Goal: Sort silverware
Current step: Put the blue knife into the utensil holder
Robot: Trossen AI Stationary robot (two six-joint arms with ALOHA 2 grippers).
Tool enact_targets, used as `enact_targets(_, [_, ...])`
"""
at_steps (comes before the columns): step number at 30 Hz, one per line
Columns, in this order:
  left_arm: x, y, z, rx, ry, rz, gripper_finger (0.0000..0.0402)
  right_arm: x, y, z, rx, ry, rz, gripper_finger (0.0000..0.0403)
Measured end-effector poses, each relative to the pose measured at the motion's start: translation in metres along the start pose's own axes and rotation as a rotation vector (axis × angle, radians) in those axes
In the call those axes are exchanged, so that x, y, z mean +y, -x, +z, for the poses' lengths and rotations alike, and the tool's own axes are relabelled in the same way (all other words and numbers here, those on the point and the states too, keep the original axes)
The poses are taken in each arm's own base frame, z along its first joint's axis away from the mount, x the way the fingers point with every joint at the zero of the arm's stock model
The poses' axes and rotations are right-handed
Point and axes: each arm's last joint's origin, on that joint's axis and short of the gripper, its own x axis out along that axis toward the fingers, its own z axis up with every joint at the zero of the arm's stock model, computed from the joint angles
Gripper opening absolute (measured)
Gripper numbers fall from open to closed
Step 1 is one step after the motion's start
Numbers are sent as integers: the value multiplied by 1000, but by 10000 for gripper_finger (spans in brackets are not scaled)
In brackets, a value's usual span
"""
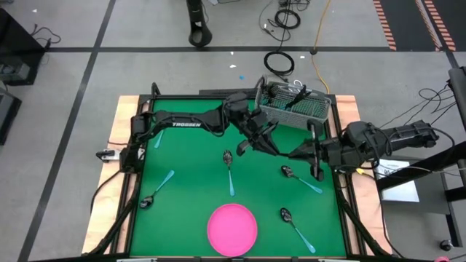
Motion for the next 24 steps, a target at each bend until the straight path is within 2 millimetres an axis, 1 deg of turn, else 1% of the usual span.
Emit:
enact_targets(3, [0, 1, 0, 0, 0, 0, 41, 0, 0, 0, -2, -7, -1, 5])
enact_targets(6, [1, 2, 1, -6, -2, 19, 59, -1, 1, 1, -6, -25, -7, 2])
enact_targets(8, [4, 5, 1, -8, -1, 31, 79, -2, 2, 1, -5, -51, -23, 1])
enact_targets(13, [15, 26, 6, -21, -14, 73, 142, -3, 7, 1, 17, -161, -48, 1])
enact_targets(16, [21, 37, 7, -24, -26, 97, 176, -5, 8, -2, 72, -249, -110, 1])
enact_targets(18, [23, 41, 5, -10, -55, 110, 192, -7, 8, -4, 110, -322, -178, 0])
enact_targets(20, [26, 43, 1, 18, -78, 128, 200, -9, 8, -8, 153, -398, -239, 0])
enact_targets(24, [29, 41, -11, 88, -116, 243, 203, -10, 9, -18, 254, -490, -317, 0])
